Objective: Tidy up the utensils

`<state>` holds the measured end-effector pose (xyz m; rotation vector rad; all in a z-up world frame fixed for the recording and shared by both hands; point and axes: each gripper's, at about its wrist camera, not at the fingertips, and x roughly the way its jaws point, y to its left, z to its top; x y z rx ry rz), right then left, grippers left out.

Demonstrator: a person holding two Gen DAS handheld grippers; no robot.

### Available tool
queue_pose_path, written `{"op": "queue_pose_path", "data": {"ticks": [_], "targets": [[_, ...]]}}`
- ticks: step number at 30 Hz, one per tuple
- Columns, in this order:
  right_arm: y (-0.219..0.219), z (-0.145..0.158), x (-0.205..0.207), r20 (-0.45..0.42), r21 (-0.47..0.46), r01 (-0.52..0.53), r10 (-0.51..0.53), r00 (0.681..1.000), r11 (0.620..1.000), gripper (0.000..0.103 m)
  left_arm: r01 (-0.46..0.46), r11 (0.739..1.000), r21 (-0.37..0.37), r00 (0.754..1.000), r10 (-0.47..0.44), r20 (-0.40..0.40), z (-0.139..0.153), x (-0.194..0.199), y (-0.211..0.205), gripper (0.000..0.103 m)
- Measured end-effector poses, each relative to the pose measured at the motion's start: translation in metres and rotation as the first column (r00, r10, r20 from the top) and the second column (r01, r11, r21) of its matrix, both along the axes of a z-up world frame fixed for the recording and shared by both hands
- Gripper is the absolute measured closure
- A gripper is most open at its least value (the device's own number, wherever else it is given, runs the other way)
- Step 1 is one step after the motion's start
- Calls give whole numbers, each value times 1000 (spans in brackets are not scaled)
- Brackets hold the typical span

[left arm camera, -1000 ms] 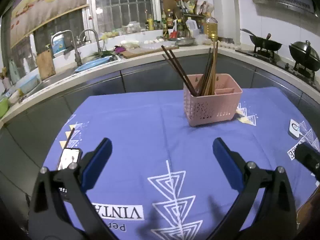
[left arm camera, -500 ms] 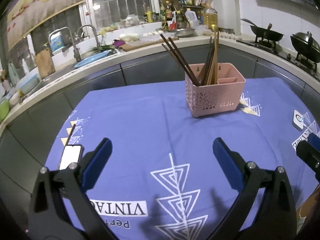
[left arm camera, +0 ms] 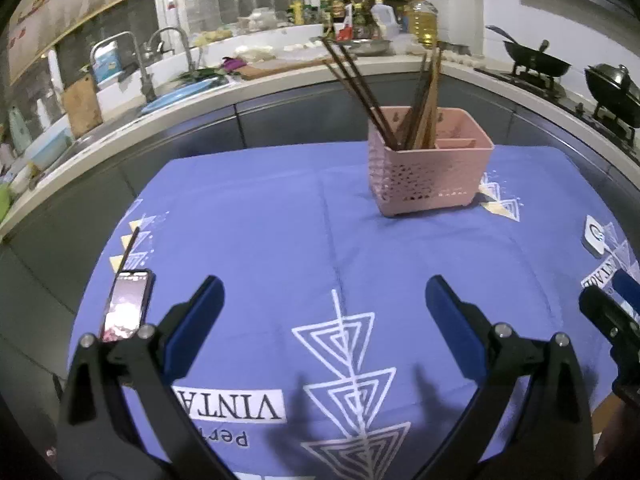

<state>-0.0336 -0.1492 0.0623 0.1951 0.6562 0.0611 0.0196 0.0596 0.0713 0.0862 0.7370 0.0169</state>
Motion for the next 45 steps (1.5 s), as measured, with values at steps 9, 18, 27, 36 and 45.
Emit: {"op": "queue_pose_path", "data": {"ticks": [9,18,27,36,45], "targets": [[0,-4,5,-19,-20,14,-15,1000,1000,11,-42,999,4,999,42,-4,-2,2,6,6],[3,-5,7,-21,-64,22,-23,1000,998,8,-52,998,20,998,53,-29,-8,7,8,6],[2,-9,10,-39,-69,34,-37,999,997,6,-20,994,103,1000,20,-2,-11,8,0,6],[5,-12,14,-54,-71,20,-24,998,997,6,-18,993,115,1000,20,-20,-13,12,2,6],[11,19,6,46,11,-72,72,996,997,6,-31,993,112,999,34,-28,-8,14,1,6]]}}
